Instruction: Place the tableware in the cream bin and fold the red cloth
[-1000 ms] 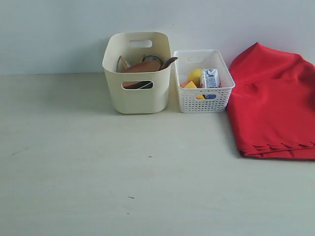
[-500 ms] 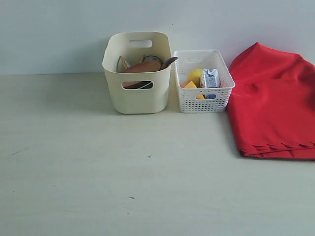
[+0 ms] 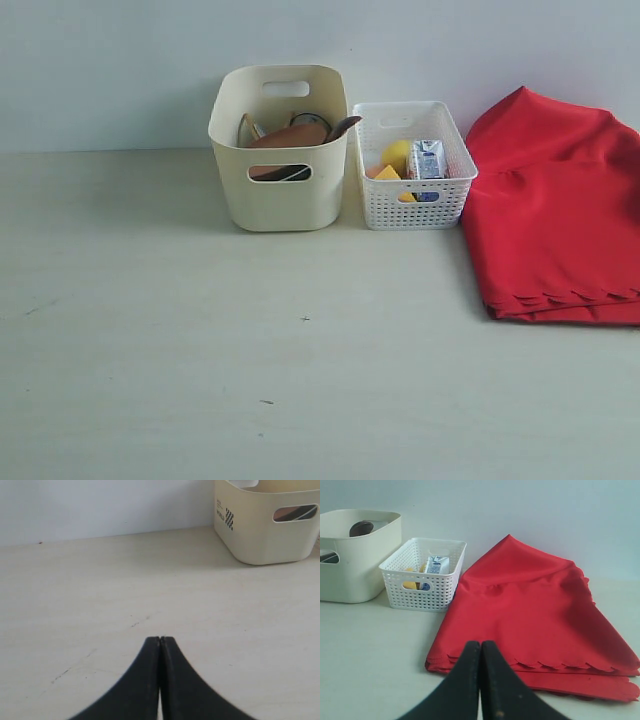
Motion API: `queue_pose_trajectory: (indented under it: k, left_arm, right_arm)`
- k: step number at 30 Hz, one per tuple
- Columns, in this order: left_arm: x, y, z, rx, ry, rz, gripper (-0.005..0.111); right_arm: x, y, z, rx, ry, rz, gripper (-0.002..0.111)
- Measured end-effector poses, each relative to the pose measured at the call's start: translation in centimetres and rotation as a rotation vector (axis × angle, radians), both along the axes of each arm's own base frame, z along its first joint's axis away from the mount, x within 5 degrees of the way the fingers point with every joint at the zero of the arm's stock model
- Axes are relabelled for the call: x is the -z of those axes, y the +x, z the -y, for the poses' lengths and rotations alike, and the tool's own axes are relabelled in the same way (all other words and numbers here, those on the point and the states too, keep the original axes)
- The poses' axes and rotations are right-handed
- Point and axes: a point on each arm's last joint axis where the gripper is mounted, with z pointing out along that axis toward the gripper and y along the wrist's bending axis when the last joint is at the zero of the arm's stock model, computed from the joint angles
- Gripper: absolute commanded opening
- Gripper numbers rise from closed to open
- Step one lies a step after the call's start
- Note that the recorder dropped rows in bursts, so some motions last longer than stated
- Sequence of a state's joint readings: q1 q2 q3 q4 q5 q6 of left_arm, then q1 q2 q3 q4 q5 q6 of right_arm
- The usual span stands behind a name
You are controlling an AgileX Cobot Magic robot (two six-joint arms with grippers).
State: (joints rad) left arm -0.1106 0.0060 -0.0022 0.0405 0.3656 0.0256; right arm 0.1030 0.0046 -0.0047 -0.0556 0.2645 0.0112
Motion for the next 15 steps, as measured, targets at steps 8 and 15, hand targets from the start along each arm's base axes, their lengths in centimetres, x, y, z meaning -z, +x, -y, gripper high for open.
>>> queue_pose_trajectory:
  k: [8, 15]
  left_arm:
    - [0.0, 0.0, 0.01, -0.005, -0.014, -0.002, 0.0]
    - [0.0, 0.01, -0.16, -0.047, -0.03, -0.003, 0.0]
  right_arm:
    - [0.0, 0.0, 0.0, 0.0, 0.002, 0.0, 0.0]
    - [0.0, 0.0, -0.01, 0.0, 0.004, 0.0, 0.0]
